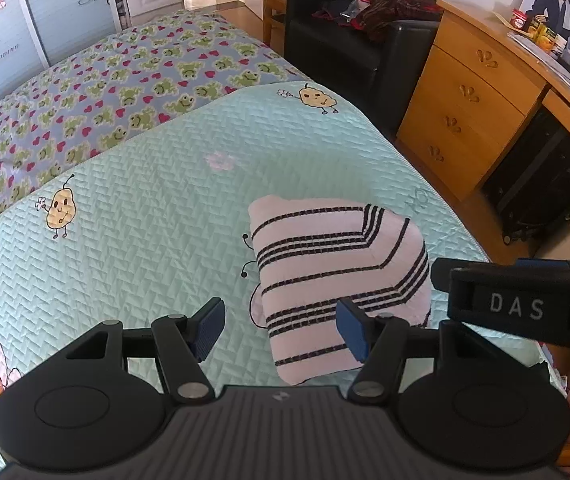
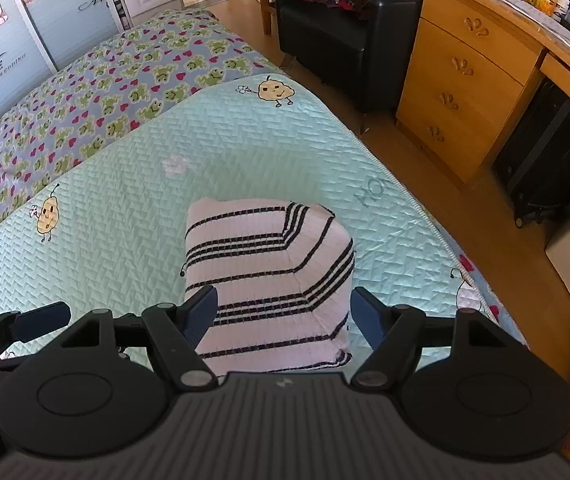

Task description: Fold clothes

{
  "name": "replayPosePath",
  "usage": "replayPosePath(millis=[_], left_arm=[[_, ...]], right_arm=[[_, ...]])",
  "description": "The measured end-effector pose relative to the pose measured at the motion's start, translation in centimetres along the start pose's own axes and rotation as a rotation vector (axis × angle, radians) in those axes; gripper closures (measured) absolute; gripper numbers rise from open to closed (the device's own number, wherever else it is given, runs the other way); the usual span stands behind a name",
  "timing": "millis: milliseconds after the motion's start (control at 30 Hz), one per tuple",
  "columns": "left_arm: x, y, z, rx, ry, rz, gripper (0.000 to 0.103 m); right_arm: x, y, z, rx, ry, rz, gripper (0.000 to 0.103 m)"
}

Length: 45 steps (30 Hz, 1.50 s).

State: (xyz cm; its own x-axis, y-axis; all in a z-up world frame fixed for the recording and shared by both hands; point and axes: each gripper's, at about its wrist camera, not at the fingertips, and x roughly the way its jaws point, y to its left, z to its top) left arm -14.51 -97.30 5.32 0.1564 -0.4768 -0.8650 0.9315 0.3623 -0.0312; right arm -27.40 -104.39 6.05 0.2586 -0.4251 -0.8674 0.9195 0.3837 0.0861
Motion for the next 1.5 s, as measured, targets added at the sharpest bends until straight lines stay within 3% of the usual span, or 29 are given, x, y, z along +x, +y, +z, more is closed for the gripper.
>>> replayPosePath(millis=[367, 500, 667, 733, 800, 867, 967, 1067, 1333, 1500], left_arm=[[0.1, 0.7, 0.2, 0.009, 0.007, 0.003, 0.039], [-0.6, 0.8, -0.3, 0.013, -0.042, 0.013, 0.036], [-1.0, 1.8, -0.5, -0.045, -0.047, 0.003, 0.035], [-1.4, 2.3, -0.5, -0.07, -0.059, 0.005, 0.027], [-1.8, 2.8, -0.7, -0.096, -0.073, 0.006, 0.007], [-2.2, 3.3, -0.9, -0.121, -0.083, 0.001, 0.0], [-3.3, 4.2, -1.5, -0.145, -0.129, 0.002, 0.0], [-4.4, 5.0, -2.4, -0.161, -0.172, 0.039, 0.0], [-7.4, 8.5, -5.5, -0.227, -0.216, 0.087, 0.0], [-10.5, 12.4, -8.1, -0.317, -0.236, 0.119, 0.0]], right_arm=[[0.3, 0.7, -0.1, -0.021, -0.004, 0.019, 0.028], [-0.6, 1.2, -0.4, -0.073, -0.073, 0.029, 0.022], [-2.0, 1.1, -0.5, -0.073, -0.149, 0.077, 0.018], [-2.3, 1.0, -0.5, -0.073, -0.169, 0.092, 0.012], [-2.7, 1.2, -0.5, -0.078, -0.183, 0.102, 0.011], [-3.2, 1.3, -0.7, -0.08, -0.199, 0.121, 0.01], [-4.1, 1.6, -1.0, -0.094, -0.233, 0.143, 0.009], [-5.2, 2.7, -1.7, -0.132, -0.296, 0.156, 0.0], [-8.6, 6.4, -4.8, -0.239, -0.419, 0.166, 0.0], [-10.9, 9.6, -7.2, -0.312, -0.487, 0.239, 0.0]])
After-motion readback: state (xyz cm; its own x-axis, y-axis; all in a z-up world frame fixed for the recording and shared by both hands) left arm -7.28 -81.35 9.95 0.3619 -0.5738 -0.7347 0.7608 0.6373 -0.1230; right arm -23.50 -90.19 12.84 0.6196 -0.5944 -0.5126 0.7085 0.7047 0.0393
